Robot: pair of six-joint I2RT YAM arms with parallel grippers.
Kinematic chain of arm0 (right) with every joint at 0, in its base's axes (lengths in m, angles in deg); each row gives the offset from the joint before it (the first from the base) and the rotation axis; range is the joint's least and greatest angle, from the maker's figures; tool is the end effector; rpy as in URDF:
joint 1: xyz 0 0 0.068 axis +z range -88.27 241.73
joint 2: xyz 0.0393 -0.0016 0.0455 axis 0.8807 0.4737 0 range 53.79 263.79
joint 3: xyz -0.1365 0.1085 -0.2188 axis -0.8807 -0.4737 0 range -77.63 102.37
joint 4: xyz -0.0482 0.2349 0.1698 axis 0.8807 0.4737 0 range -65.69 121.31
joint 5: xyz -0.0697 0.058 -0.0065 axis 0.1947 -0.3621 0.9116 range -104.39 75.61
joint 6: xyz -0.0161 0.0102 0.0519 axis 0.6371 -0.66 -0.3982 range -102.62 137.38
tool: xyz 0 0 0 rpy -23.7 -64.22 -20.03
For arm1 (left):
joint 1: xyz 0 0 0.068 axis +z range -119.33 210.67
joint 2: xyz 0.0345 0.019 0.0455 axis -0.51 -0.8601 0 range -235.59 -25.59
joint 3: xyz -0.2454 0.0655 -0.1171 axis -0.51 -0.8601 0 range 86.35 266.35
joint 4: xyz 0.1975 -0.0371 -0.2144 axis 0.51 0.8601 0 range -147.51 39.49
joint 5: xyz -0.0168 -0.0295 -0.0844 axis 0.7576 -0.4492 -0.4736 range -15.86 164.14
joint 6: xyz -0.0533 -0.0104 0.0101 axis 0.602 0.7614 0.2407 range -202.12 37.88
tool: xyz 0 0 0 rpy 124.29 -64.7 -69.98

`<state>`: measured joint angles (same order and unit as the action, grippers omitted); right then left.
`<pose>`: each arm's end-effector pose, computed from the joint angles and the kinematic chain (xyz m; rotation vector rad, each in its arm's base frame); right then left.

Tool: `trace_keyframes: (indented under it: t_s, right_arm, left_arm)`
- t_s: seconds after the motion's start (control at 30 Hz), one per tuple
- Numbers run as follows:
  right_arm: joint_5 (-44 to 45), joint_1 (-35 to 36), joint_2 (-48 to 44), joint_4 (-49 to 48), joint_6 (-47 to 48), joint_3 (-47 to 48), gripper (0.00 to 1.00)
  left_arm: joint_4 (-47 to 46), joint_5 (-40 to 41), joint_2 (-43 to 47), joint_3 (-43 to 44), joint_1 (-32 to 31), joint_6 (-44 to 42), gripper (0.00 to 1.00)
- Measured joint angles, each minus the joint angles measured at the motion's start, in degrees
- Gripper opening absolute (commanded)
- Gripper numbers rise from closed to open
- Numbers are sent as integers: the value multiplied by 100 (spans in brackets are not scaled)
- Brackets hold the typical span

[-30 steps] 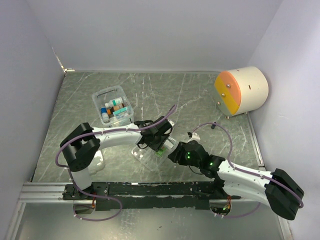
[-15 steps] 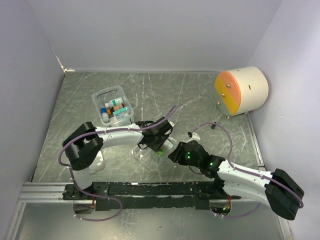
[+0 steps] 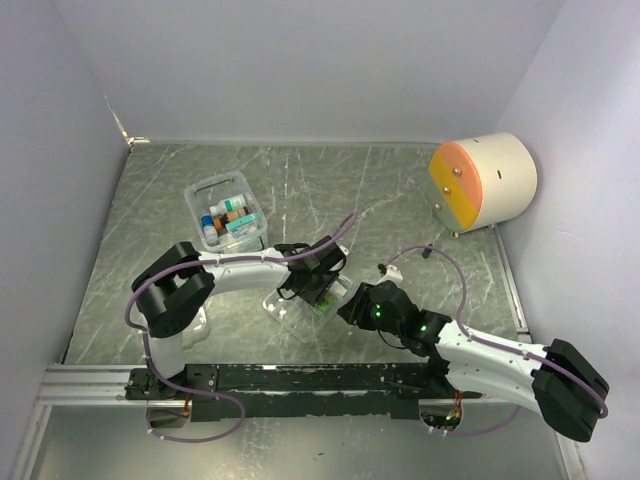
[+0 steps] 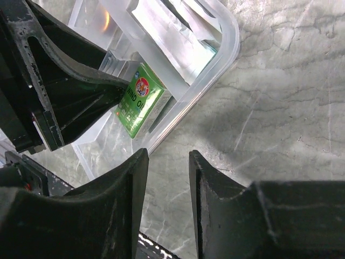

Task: Organize the medicine kit

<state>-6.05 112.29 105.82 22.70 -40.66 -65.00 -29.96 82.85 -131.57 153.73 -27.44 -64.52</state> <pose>0.1281 0.1471 0.1282 0.2385 2.3562 0.8412 0.2137 -0.3326 0.1451 0.8987 2.5624 -0.1888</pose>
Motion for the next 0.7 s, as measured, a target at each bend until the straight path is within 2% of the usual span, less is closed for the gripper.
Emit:
trace_keyframes:
  t_s: [0.37, 0.7]
  right_arm:
    - [149, 0, -70, 175, -31, 2, 35]
    - [767, 0, -675, 1117, -94, 391, 34]
  left_arm:
    - [-37, 26, -9, -2, 2, 92, 30]
    - [20, 184, 142, -11, 0, 240, 29]
